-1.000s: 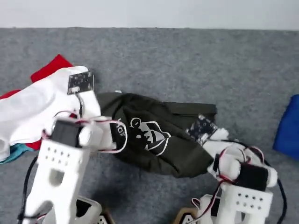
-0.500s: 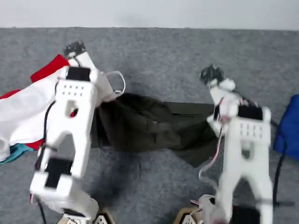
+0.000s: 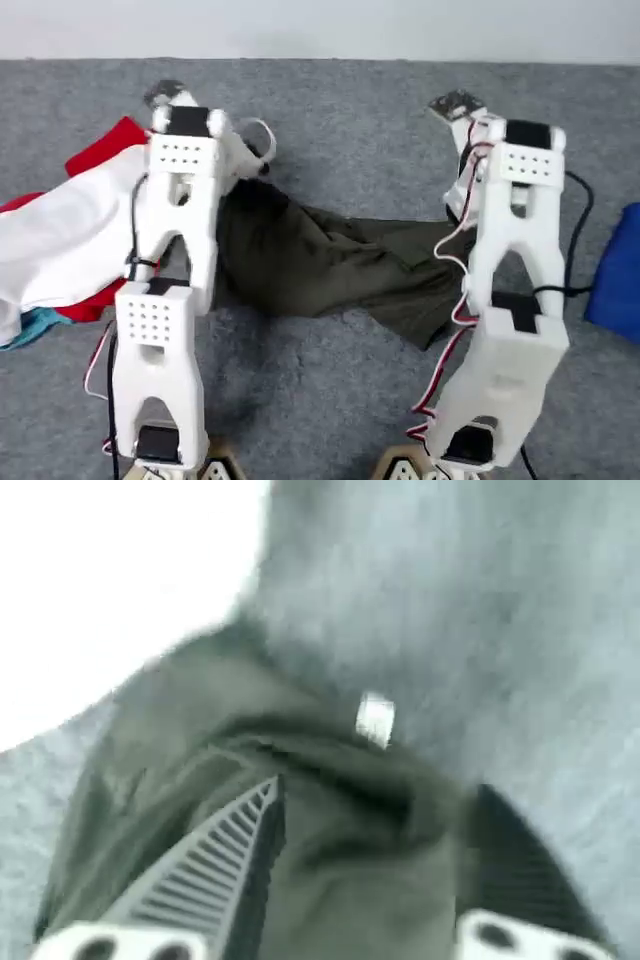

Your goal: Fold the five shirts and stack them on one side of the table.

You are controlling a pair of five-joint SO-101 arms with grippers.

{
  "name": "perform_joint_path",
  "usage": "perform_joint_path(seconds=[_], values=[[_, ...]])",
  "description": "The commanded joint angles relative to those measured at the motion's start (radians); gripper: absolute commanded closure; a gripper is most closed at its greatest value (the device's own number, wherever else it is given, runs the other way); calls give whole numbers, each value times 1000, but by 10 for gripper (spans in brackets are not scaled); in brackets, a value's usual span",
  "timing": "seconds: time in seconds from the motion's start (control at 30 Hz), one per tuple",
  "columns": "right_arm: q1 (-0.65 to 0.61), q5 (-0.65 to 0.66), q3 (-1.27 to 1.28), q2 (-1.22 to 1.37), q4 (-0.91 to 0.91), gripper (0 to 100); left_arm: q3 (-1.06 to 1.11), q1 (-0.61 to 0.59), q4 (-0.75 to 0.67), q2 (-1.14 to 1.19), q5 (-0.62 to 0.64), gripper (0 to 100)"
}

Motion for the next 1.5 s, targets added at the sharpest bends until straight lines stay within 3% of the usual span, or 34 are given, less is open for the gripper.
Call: perform_joint_path(seconds=[0.0,0.23,0.4,0.6,0.9,1.27,1.47], values=[[-7,-8,-176,24,117,671,-33,-11,31,-15,32,571],[-16,3,-95,-58,208,736,176,21,32,-181,23,585],[-107,74,282,-297,206,742,496,80,32,-411,-60,585],[-243,100,724,-622,200,742,789,78,31,-609,-63,585],[-303,144,1200,-791,-15,742,920,81,31,-669,-63,585],[-303,74,1208,-625,-288,741,921,86,31,-669,-63,585],[-303,26,1056,-460,-297,764,921,86,31,-675,-63,585]])
